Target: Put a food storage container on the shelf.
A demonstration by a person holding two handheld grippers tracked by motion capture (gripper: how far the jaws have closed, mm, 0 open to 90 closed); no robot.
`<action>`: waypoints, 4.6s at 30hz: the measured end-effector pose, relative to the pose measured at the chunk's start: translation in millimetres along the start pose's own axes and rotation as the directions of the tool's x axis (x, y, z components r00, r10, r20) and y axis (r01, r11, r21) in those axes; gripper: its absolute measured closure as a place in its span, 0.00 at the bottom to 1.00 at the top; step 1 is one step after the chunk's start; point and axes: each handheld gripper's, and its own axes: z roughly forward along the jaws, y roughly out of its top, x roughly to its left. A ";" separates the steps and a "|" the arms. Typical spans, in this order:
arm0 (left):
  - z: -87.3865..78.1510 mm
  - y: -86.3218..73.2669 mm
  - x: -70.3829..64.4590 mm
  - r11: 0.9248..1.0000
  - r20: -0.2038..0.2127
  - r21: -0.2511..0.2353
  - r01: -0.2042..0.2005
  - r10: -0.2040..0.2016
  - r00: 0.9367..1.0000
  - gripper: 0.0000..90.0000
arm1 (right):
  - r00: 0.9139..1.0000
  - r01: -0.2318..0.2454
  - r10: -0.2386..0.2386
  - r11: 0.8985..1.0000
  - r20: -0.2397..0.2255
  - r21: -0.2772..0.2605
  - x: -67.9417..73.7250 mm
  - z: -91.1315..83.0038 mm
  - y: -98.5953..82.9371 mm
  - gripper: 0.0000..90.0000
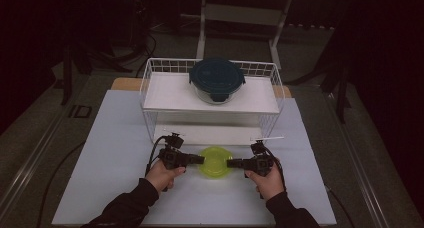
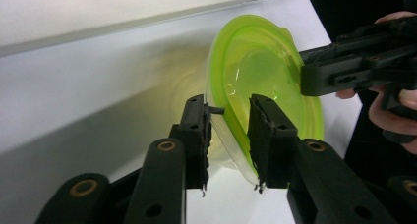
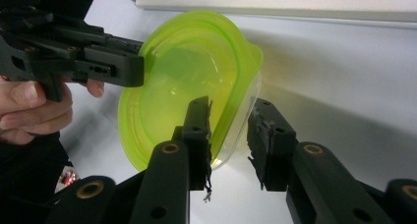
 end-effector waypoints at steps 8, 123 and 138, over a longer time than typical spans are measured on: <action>-2.7 -4.6 0.7 1.000 0.022 -0.006 0.001 -0.001 1.000 0.80 | 0.997 -0.031 0.033 0.999 -0.063 0.020 -2.3 -0.6 -2.1 0.83; -146.7 207.8 -89.8 0.956 0.064 -0.287 -0.055 0.077 0.995 0.88 | 0.997 0.062 -0.070 0.971 -0.031 -0.230 105.4 -133.8 210.8 0.89; -133.6 220.0 -73.9 0.939 0.031 -0.344 -0.007 0.019 0.999 0.79 | 0.999 0.024 -0.015 0.965 0.038 -0.261 104.2 -122.3 234.5 0.82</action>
